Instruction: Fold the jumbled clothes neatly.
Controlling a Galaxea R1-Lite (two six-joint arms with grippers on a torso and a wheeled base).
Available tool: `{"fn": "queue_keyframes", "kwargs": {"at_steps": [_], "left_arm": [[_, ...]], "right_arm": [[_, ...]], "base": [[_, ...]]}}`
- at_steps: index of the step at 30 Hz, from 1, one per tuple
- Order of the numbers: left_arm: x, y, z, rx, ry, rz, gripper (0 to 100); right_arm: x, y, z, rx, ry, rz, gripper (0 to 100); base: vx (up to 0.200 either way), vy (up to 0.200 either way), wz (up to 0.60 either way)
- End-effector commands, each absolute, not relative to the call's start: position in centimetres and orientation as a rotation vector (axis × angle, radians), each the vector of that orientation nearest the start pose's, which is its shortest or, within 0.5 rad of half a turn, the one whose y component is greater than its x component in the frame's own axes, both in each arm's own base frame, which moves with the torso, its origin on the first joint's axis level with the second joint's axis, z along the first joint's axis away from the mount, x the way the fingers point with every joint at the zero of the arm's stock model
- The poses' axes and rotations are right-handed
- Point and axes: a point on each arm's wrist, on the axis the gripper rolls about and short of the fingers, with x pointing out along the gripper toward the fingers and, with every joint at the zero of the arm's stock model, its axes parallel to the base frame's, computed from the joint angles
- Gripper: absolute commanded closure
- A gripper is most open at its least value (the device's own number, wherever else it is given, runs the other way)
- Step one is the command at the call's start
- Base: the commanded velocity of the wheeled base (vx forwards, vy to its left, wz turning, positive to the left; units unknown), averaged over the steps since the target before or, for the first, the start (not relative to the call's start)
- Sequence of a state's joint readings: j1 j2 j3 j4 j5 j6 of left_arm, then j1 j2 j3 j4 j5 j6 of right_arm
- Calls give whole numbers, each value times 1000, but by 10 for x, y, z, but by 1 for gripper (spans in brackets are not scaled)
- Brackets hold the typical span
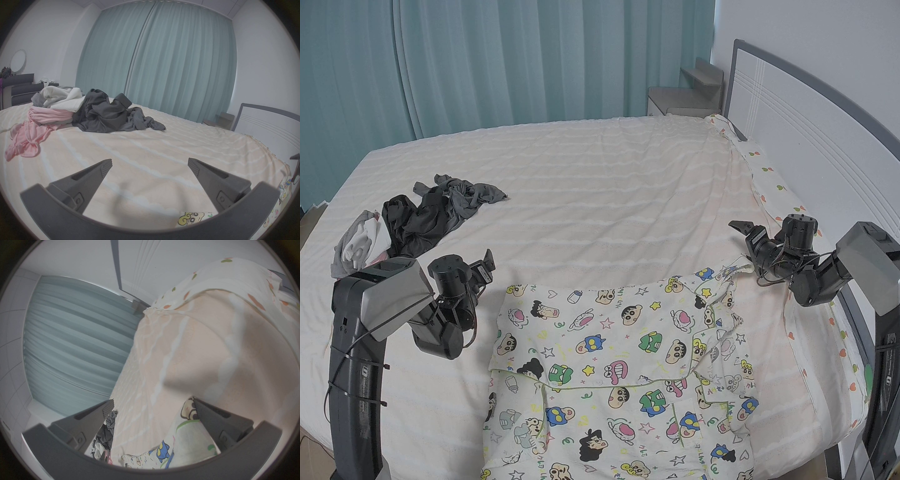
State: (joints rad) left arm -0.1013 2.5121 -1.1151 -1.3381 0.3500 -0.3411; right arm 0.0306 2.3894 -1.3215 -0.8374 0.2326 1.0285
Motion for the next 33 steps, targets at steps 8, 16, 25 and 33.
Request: {"fn": "queue_keyframes", "kwargs": {"at_steps": [8, 16, 25, 33], "left_arm": [[340, -8, 76, -561, 148, 48, 0], [263, -9, 97, -840, 235, -30, 0], [212, -13, 76, -1030, 469, -131, 0], [217, -12, 53, -1059, 511, -102, 0]], "right_arm": [[454, -26, 115, 1153, 268, -1, 0], [404, 26, 139, 1138, 361, 96, 0], [366, 139, 129, 1071, 532, 263, 0], [373, 168, 74, 1020, 659, 221, 0]], "base": [[0, 0, 0], [0, 0, 0], [0, 0, 0], [0, 0, 0]]}}
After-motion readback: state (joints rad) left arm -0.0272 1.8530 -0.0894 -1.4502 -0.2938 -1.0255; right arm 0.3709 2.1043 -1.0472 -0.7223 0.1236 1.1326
